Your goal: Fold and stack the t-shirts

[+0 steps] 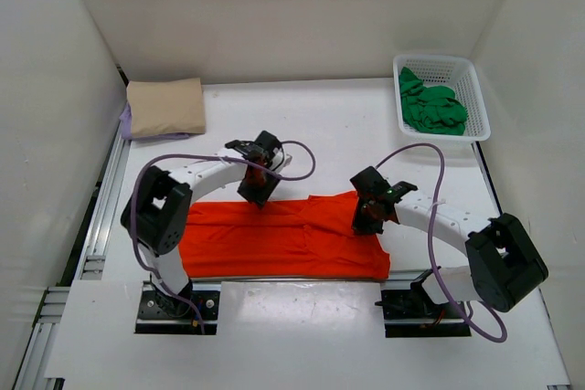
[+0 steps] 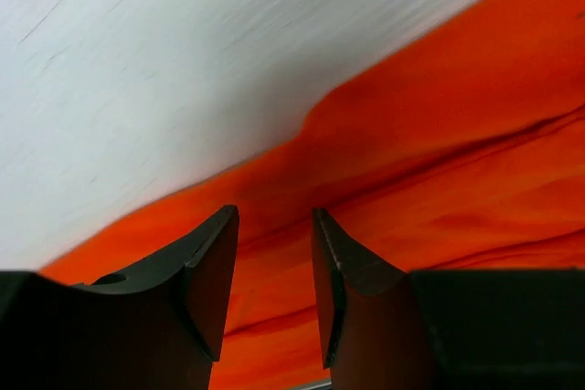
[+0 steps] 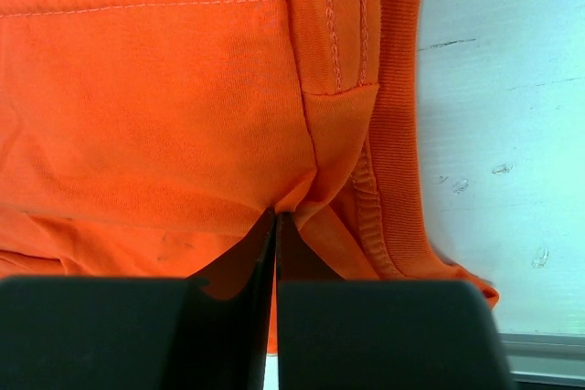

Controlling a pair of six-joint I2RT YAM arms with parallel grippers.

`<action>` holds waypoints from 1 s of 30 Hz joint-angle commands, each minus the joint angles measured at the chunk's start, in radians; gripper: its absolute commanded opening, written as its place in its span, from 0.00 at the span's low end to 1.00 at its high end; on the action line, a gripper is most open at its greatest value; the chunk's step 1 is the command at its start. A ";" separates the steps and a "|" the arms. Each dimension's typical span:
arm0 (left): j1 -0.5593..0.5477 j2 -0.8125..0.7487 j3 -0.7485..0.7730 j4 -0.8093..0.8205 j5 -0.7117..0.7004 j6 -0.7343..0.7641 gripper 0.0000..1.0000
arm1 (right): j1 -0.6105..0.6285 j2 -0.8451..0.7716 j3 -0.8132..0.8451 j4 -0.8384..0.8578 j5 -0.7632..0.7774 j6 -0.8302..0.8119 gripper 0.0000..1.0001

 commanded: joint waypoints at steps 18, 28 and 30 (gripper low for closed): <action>-0.229 -0.012 -0.076 0.044 -0.054 0.000 0.46 | 0.002 -0.107 -0.013 -0.048 0.051 -0.025 0.17; -0.273 -0.103 0.027 -0.023 0.045 0.000 0.55 | -0.085 -0.429 -0.061 -0.025 0.062 -0.077 0.47; -0.264 -0.085 0.101 -0.023 0.113 0.000 0.59 | -0.130 -0.410 -0.050 -0.015 0.042 -0.115 0.45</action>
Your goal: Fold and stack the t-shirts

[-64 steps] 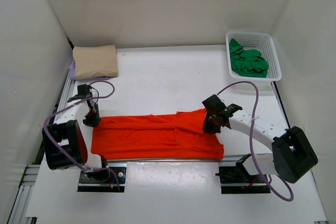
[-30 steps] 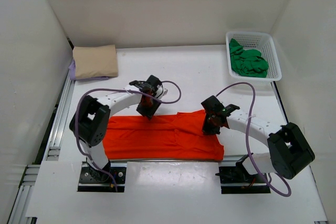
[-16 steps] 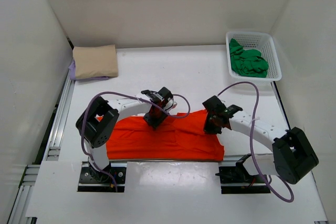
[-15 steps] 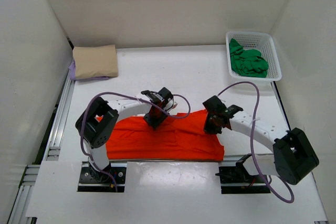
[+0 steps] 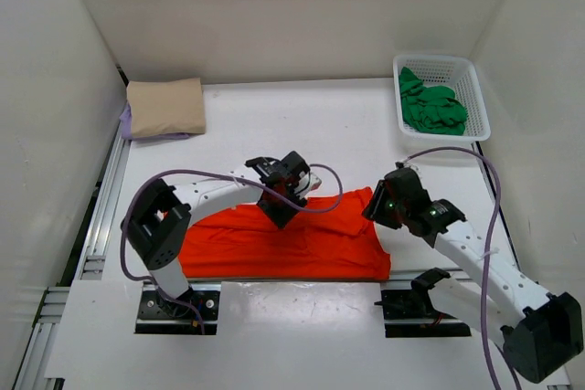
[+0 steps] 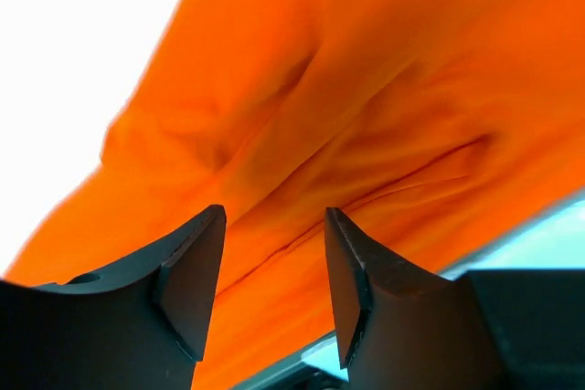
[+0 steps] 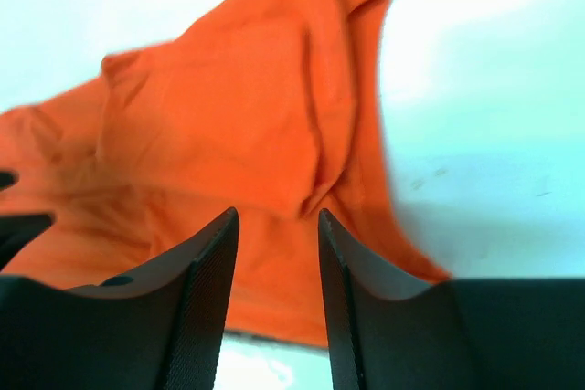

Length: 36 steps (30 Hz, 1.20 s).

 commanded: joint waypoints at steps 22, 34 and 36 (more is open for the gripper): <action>0.083 0.416 0.588 -0.045 0.225 -0.001 0.55 | -0.181 0.505 0.184 0.149 -0.180 -0.189 0.31; 0.083 0.434 0.588 -0.054 0.275 -0.001 0.18 | -0.181 0.582 0.244 0.149 -0.180 -0.219 0.31; 0.083 0.434 0.598 -0.054 0.275 -0.001 0.13 | -0.181 0.600 0.254 0.149 -0.180 -0.219 0.32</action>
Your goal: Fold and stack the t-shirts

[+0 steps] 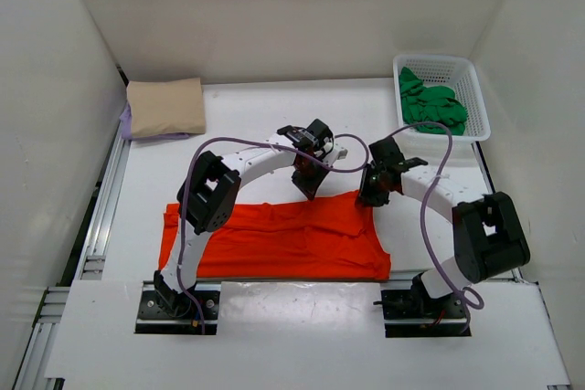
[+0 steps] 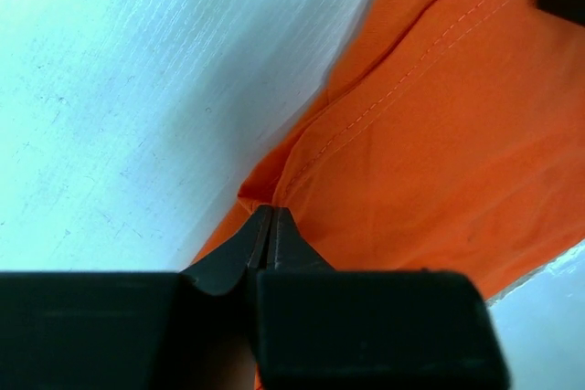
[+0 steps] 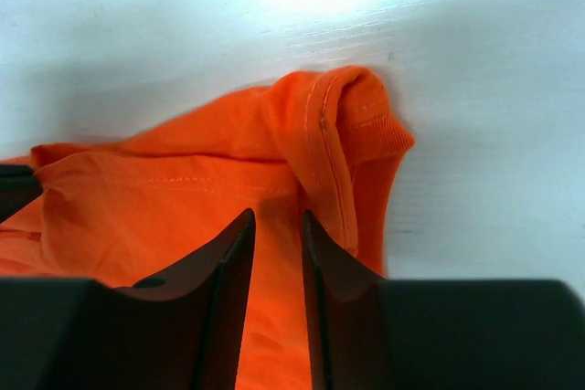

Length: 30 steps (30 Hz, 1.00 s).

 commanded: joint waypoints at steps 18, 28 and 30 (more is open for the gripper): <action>0.003 -0.129 0.050 -0.020 -0.009 0.001 0.11 | -0.004 -0.079 0.029 -0.001 -0.009 -0.041 0.00; -0.019 -0.252 -0.125 -0.052 0.064 0.001 0.11 | 0.094 -0.416 -0.243 0.029 -0.049 0.098 0.00; -0.029 -0.263 -0.173 -0.064 0.073 0.001 0.11 | 0.106 -0.475 -0.298 0.019 -0.049 0.118 0.00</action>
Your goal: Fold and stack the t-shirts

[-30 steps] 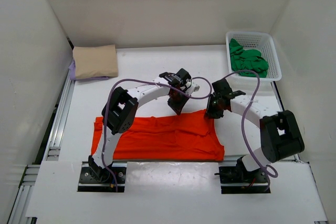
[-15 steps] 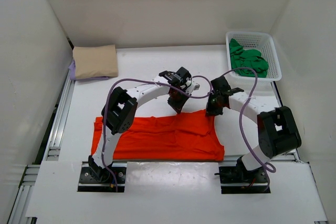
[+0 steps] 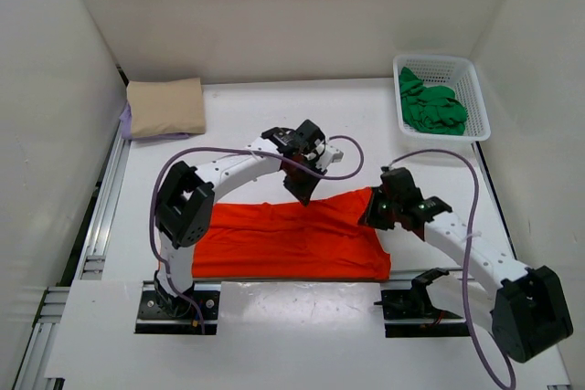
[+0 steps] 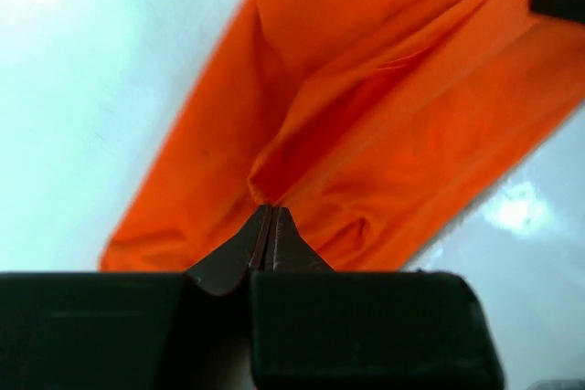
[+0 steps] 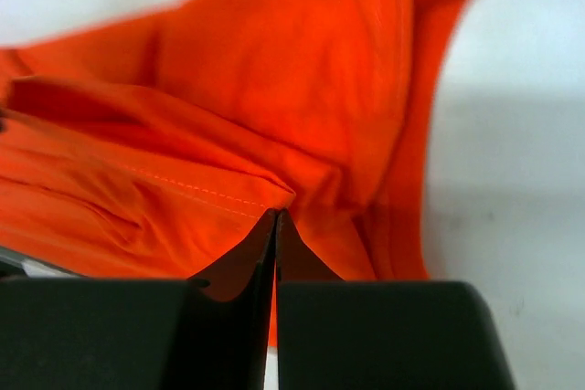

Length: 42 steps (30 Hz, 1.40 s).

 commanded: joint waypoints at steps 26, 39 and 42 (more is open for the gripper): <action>-0.124 -0.151 -0.286 -0.105 0.125 0.001 0.19 | 0.485 -0.263 -0.186 -0.227 0.143 0.436 0.00; -0.112 -0.293 -0.356 -0.146 0.038 0.001 0.39 | 0.485 -0.349 -0.087 -0.270 0.051 0.177 0.36; -0.033 -0.377 -0.419 -0.093 -0.063 0.001 0.41 | 0.485 -0.363 -0.027 -0.258 0.018 0.117 0.36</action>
